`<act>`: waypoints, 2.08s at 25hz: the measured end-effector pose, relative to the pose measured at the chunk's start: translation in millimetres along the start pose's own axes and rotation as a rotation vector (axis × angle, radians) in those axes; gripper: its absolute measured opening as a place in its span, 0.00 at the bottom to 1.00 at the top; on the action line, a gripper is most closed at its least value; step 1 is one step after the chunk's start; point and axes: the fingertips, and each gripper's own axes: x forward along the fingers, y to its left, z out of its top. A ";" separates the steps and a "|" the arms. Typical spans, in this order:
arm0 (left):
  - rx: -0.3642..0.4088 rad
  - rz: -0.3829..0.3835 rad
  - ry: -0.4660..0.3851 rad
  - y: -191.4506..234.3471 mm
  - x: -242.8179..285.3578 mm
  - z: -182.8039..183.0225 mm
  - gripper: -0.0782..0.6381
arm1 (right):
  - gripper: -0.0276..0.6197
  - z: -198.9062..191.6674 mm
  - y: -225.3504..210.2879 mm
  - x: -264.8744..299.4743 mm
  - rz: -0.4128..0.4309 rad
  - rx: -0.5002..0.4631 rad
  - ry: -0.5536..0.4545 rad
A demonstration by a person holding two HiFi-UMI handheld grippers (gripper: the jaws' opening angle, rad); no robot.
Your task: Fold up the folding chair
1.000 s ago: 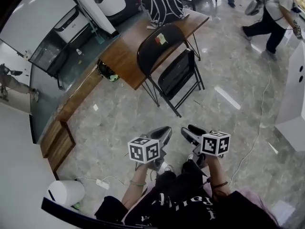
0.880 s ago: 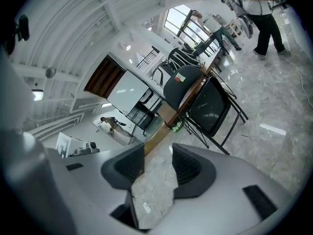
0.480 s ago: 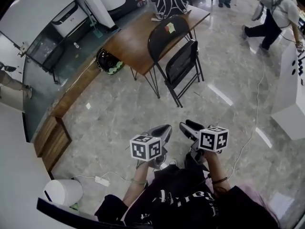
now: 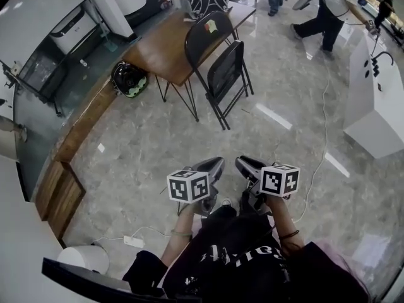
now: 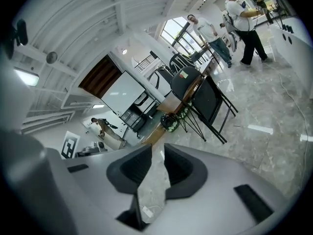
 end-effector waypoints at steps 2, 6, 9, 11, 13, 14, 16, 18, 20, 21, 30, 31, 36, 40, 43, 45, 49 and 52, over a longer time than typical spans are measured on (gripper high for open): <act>0.007 -0.018 -0.004 -7.8 -3.4 -2.7 0.14 | 0.17 -3.3 2.4 -7.5 -0.015 -0.007 -0.011; 0.030 -0.029 -0.007 -22.0 -4.3 -4.1 0.14 | 0.15 -4.5 1.0 -16.2 -0.035 -0.014 -0.012; 0.039 -0.028 -0.013 -29.1 -3.4 -1.6 0.14 | 0.14 0.5 0.4 -18.5 -0.039 -0.028 -0.012; 0.039 -0.026 -0.019 -34.0 -1.4 -0.2 0.14 | 0.13 4.3 -0.5 -21.1 -0.041 -0.043 -0.012; 0.037 -0.024 -0.023 -41.3 1.3 0.1 0.14 | 0.12 6.9 -2.0 -26.8 -0.041 -0.054 -0.009; 0.037 -0.023 -0.025 -46.1 3.0 0.4 0.14 | 0.12 8.3 -2.9 -30.9 -0.039 -0.056 -0.008; 0.037 -0.021 -0.030 -56.5 8.0 2.1 0.14 | 0.12 12.4 -6.5 -40.7 -0.033 -0.060 -0.006; 0.038 -0.017 -0.032 -66.4 15.2 2.8 0.14 | 0.12 17.6 -13.1 -51.2 -0.030 -0.061 -0.007; 0.043 -0.014 -0.027 -74.1 21.7 1.2 0.14 | 0.12 20.5 -20.2 -59.6 -0.025 -0.059 -0.011; 0.046 -0.011 -0.026 -76.5 23.9 0.4 0.14 | 0.12 21.4 -23.0 -62.4 -0.024 -0.058 -0.013; 0.063 0.005 -0.018 -97.9 41.0 -8.5 0.14 | 0.11 24.5 -36.4 -79.1 -0.010 -0.078 -0.018; 0.064 0.005 -0.016 -99.9 42.2 -9.0 0.14 | 0.11 23.8 -37.6 -80.7 -0.012 -0.081 -0.014; 0.065 0.010 -0.010 -107.6 44.6 -13.0 0.14 | 0.10 21.2 -41.9 -87.9 -0.016 -0.087 -0.007; 0.065 0.014 -0.004 -110.2 43.1 -16.8 0.14 | 0.10 19.1 -41.2 -91.5 -0.016 -0.087 -0.008; 0.063 0.009 -0.006 -106.3 42.7 -13.1 0.14 | 0.10 20.4 -41.0 -86.5 -0.020 -0.089 -0.008; 0.062 0.008 -0.003 -103.2 42.7 -12.7 0.14 | 0.10 19.9 -42.0 -83.7 -0.025 -0.088 -0.006; 0.058 0.011 0.001 -105.3 45.7 -18.9 0.14 | 0.10 15.8 -46.6 -86.7 -0.027 -0.086 0.000; 0.057 0.008 -0.006 -106.0 45.5 -16.6 0.14 | 0.10 16.0 -46.5 -87.1 -0.028 -0.088 0.000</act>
